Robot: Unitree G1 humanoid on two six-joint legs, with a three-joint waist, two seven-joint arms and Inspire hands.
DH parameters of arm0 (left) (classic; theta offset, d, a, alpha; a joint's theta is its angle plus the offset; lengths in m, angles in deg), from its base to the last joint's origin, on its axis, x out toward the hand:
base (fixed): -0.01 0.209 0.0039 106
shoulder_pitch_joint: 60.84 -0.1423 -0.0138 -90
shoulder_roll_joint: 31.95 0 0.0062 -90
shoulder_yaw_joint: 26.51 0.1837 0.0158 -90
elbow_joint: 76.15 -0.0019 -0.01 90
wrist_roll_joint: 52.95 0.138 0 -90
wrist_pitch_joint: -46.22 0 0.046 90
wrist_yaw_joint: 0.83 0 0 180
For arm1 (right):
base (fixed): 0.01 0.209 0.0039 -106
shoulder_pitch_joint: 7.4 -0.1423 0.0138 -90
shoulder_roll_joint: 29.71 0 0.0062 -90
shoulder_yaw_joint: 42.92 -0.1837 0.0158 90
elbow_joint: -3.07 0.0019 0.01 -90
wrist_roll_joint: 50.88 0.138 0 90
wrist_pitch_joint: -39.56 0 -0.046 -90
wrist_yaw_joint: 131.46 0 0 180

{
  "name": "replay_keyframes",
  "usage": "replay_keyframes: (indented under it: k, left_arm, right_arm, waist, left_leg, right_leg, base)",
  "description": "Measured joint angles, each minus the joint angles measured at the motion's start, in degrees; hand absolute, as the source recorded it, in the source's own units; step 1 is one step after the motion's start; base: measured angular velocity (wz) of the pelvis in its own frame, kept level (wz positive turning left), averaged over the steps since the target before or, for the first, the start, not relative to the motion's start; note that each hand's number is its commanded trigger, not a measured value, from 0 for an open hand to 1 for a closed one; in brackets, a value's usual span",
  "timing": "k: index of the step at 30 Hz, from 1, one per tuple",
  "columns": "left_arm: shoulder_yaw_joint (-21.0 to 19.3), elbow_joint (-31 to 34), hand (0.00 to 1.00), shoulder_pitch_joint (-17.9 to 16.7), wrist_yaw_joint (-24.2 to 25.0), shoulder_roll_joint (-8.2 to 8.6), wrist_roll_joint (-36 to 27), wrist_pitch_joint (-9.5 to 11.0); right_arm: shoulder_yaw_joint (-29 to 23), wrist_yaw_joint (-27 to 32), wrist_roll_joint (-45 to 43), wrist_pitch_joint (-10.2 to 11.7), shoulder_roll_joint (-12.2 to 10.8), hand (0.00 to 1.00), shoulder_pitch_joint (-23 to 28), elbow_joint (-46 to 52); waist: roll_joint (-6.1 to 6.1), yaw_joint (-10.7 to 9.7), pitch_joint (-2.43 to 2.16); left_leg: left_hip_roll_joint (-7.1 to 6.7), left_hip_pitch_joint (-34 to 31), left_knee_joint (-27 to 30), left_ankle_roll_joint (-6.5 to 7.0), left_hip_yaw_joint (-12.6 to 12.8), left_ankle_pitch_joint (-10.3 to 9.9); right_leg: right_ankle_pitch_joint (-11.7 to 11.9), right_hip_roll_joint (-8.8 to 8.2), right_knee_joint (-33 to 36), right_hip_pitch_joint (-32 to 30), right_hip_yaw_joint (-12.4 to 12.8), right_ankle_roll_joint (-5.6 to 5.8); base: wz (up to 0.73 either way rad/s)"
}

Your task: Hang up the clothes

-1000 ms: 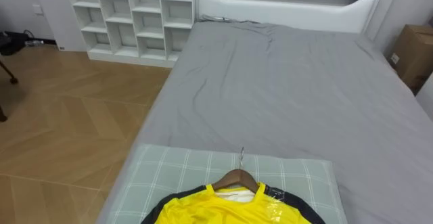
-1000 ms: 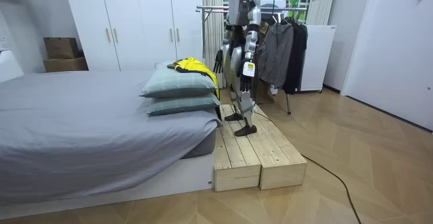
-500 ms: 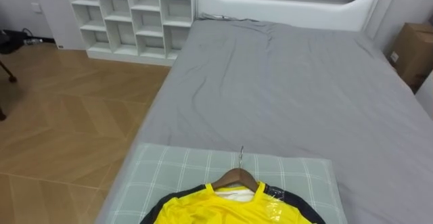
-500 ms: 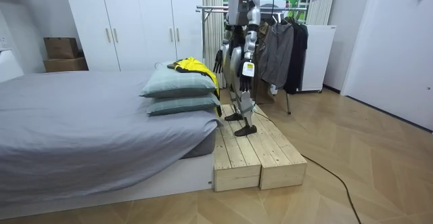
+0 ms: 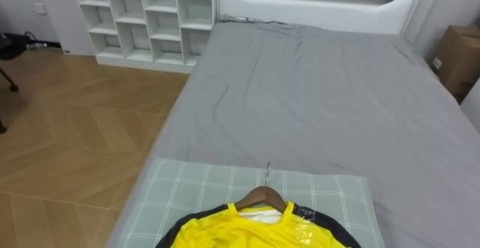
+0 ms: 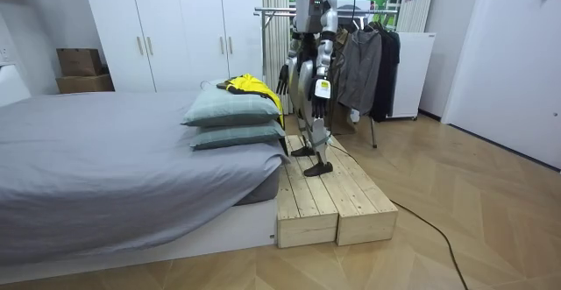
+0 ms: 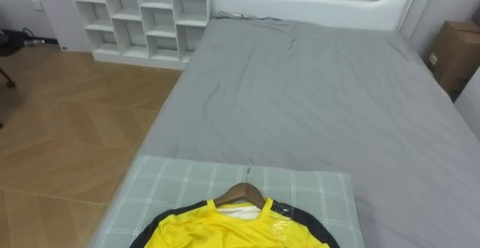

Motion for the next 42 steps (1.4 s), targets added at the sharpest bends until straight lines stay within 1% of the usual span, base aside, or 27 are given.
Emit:
replay_keyframes:
  k: [2,4,6,10,14,18,20,22,23,25,26,28,31,35,37,42]
  left_arm:
    - [-0.18,-0.1,0.0,0.0,-2.09,0.0,0.54,0.15]
    - [-0.86,-0.21,0.0,-0.13,-5.03,-0.01,3.66,0.28]
    - [-1.37,0.06,0.0,-0.08,-7.14,-0.21,5.17,0.45]
    - [-1.12,0.69,0.0,0.03,-12.59,-0.73,6.04,2.07]
    - [-1.19,0.93,0.0,-0.05,-16.93,-0.92,7.51,2.6]
    - [-1.13,1.24,0.0,-0.09,-22.08,-1.26,10.51,4.71]
    - [-1.06,2.77,0.0,-0.2,-24.23,-1.27,12.38,4.92]
    - [-1.06,3.85,0.0,-0.09,-26.98,-1.3,15.12,6.47]
    - [-1.06,4.27,0.0,-0.09,-27.59,-1.3,15.94,6.74]
    - [-0.79,6.08,0.0,-0.06,-29.65,-1.31,18.68,7.43]
    - [-0.53,6.33,0.0,-0.06,-30.19,-1.32,19.31,7.49]
    - [0.41,7.05,0.0,0.01,-31.25,-1.3,21.1,7.61]
    - [1.66,8.1,0.0,0.13,-32.79,-1.32,23.21,8.19]
    - [3.02,9.31,0.0,0.2,-33.64,-1.54,25.85,8.36]
    - [3.61,10.12,0.0,0.41,-34.38,-1.64,29.47,8.17]
    - [5.6,13.21,0.0,1.45,-35.37,-1.71,34.88,8.1]
  right_arm:
    - [-0.04,0.2,-0.02,0.0,0.01,0.0,-0.01,-0.02]
    - [-0.12,0.62,-0.39,0.01,0.02,0.0,0.04,0.17]
    - [-0.08,1.39,-2.13,0.01,0.02,0.0,0.13,0.99]
    - [0.53,4.35,-5.48,0.19,0.08,0.0,-0.15,2.68]
    - [0.49,6.33,-7.11,0.28,0.1,0.0,-0.1,2.74]
    - [0.49,7.19,-7.42,1.06,0.17,0.0,0.02,2.73]
    - [0.7,8.05,-7.05,1.72,0.2,0.0,0.35,2.79]
    - [1.06,9.23,-7.07,2.21,0.2,0.0,0.66,2.89]
    - [1.05,9.49,-7.11,2.44,0.2,0.0,0.73,2.88]
    - [0.91,10.15,-7.45,2.95,0.2,0.0,0.86,2.81]
    - [0.86,10.24,-7.64,2.99,0.2,0.0,0.84,2.81]
    - [0.83,10.63,-7.88,3.08,0.2,0.0,0.86,2.89]
    - [0.83,10.7,-7.89,3.1,0.3,0.0,0.85,2.99]
    - [0.85,10.75,-8.66,3.1,0.69,0.0,0.84,3.02]
    - [0.87,10.85,-8.79,3.07,0.8,0.0,0.89,3.02]
    - [0.96,11.69,-9.11,3.08,0.85,0.0,0.85,2.99]
  waist:
    - [-0.01,0.02,0.0]
    - [0.0,0.01,0.0]
    - [0.03,0.01,0.0]
    - [0.16,0.03,-0.09]
    - [0.17,-0.04,-0.09]
    - [0.2,-0.07,-0.1]
    - [0.18,-0.05,-0.12]
    - [0.25,-0.14,-0.16]
    - [0.28,-0.2,-0.18]
    - [0.27,-0.97,-0.21]
    - [0.27,-1.39,-0.21]
    - [0.42,-2.27,-0.36]
    - [0.64,-2.73,-0.47]
    - [0.9,-3.11,-0.5]
    - [0.88,-3.34,-0.5]
    - [0.89,-3.41,-0.49]
  left_leg:
    - [-0.01,0.29,-0.03,0.01,-0.01,0.01]
    - [-0.02,0.68,-0.06,0.01,0.03,0.01]
    - [-0.02,0.73,-0.04,0.01,0.0,0.01]
    - [-0.02,0.83,-0.59,0.01,0.02,0.01]
    - [-0.02,0.84,-0.62,0.01,0.06,0.01]
    - [-0.02,0.92,-0.61,0.01,0.04,0.01]
    - [-0.02,0.93,-0.53,0.02,0.0,0.02]
    - [-0.03,0.92,-0.57,0.03,-0.14,0.03]
    - [-0.03,0.92,-0.57,0.03,-0.18,0.03]
    - [-0.09,0.84,-0.54,0.03,-0.75,0.03]
    - [-0.11,0.84,-0.53,0.03,-0.99,0.04]
    - [-0.13,0.9,-0.47,0.03,-1.52,0.04]
    - [-0.13,0.9,-0.48,0.01,-1.54,0.06]
    - [-0.19,0.84,-0.5,0.02,-1.47,0.07]
    - [-0.23,0.78,-0.5,0.01,-1.57,0.07]
    - [-0.29,0.76,-0.36,0.04,-1.67,0.26]
  right_leg:
    - [0.0,0.0,-0.01,0.07,0.01,0.0]
    - [0.0,0.0,-0.01,0.48,0.02,0.0]
    - [0.0,0.0,-0.01,0.58,0.02,0.0]
    - [0.0,0.0,0.03,0.58,0.05,0.0]
    - [0.0,0.02,0.05,0.53,0.06,0.0]
    - [0.0,0.01,0.08,0.55,-0.09,0.0]
    - [0.0,0.01,0.1,0.56,-0.11,0.0]
    - [0.0,0.01,0.1,0.7,-0.2,0.0]
    - [0.0,0.0,0.1,0.72,-0.26,0.0]
    - [0.0,-0.01,0.1,0.85,-0.69,0.0]
    - [0.0,-0.01,0.1,0.98,-0.9,0.0]
    - [0.0,-0.01,0.09,1.32,-1.53,0.0]
    - [0.0,-0.01,0.08,1.31,-1.54,0.0]
    - [0.0,-0.05,0.05,1.21,-1.42,0.01]
    - [-0.03,-0.05,-0.09,1.26,-1.4,0.06]
    - [-0.05,-0.09,-0.21,1.28,-1.38,0.08]
  base:
    - [0.0]
    - [0.0]
    - [0.0]
    - [0.0]
    - [0.0]
    - [0.0]
    - [0.0]
    - [0.0]
    - [0.03]
    - [0.1]
    - [0.16]
    - [0.13]
    - [0.02]
    - [0.0]
    - [0.0]
    - [0.0]
